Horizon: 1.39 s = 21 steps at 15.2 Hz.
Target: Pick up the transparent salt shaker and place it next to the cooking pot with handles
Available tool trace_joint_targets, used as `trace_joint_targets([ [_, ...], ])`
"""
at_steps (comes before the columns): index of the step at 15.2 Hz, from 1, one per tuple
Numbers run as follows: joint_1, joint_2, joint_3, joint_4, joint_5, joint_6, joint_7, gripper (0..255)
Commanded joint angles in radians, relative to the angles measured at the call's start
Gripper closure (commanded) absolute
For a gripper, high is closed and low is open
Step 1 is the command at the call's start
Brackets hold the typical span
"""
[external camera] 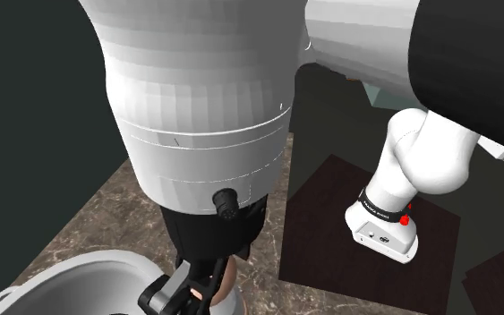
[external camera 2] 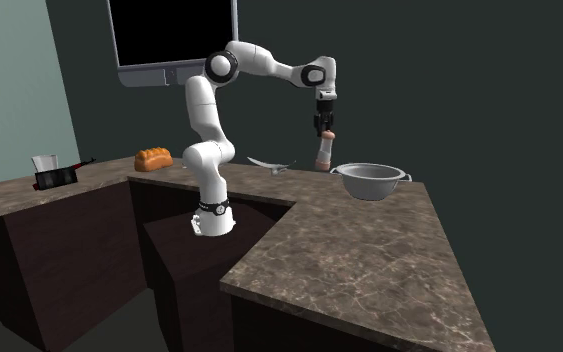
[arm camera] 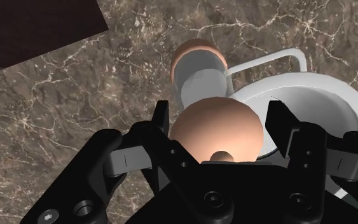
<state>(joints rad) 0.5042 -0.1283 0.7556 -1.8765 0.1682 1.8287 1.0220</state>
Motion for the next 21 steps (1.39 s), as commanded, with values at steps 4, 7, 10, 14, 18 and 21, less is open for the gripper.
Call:
trace_joint_targets([
  [4,0.002,0.003,0.004,-0.066,0.001,0.069,-0.005,255],
  [7,0.003,0.010,0.008,-0.101,-0.001,0.109,-0.005,255],
  [10,0.005,0.018,0.013,-0.135,-0.005,0.150,-0.004,255],
  [14,0.006,0.034,0.019,-0.176,-0.013,0.204,0.000,255],
  [18,0.007,0.055,0.026,-0.214,-0.025,0.258,0.006,255],
  [21,0.008,0.074,0.031,-0.241,-0.037,0.299,0.014,255],
])
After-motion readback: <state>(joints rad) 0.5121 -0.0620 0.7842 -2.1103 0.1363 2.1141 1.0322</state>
